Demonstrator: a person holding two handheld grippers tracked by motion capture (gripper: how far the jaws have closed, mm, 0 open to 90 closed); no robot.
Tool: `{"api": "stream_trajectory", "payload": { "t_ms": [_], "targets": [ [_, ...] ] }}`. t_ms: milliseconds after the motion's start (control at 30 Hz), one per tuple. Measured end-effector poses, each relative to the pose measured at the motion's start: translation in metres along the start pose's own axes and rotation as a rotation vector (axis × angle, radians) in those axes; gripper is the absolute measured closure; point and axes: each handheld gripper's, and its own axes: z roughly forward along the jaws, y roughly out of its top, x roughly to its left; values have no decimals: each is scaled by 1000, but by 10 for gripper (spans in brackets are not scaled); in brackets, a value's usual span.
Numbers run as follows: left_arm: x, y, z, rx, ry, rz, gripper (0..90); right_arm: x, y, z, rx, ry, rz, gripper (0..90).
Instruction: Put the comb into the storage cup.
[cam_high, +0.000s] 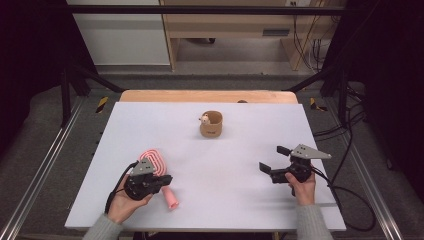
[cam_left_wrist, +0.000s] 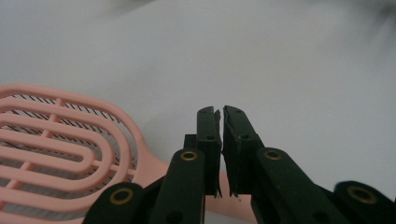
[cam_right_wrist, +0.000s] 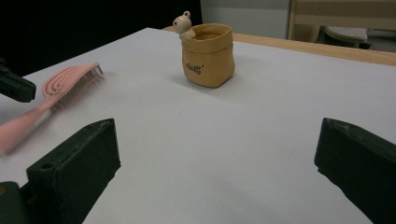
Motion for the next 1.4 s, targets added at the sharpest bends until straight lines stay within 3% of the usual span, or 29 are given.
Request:
{"api": "stream_trajectory", "payload": {
  "t_ms": [200, 733, 1400],
  "targets": [
    [-3, -1, 5, 36, -6, 12, 896, 0, 0, 0, 2, 2, -1, 4],
    [-8, -2, 13, 121, -26, 34, 898, 0, 0, 1, 5, 2, -4, 4],
    [-10, -4, 11, 218, -13, 70, 898, 0, 0, 1, 6, 1, -3, 4]
  ]
}}
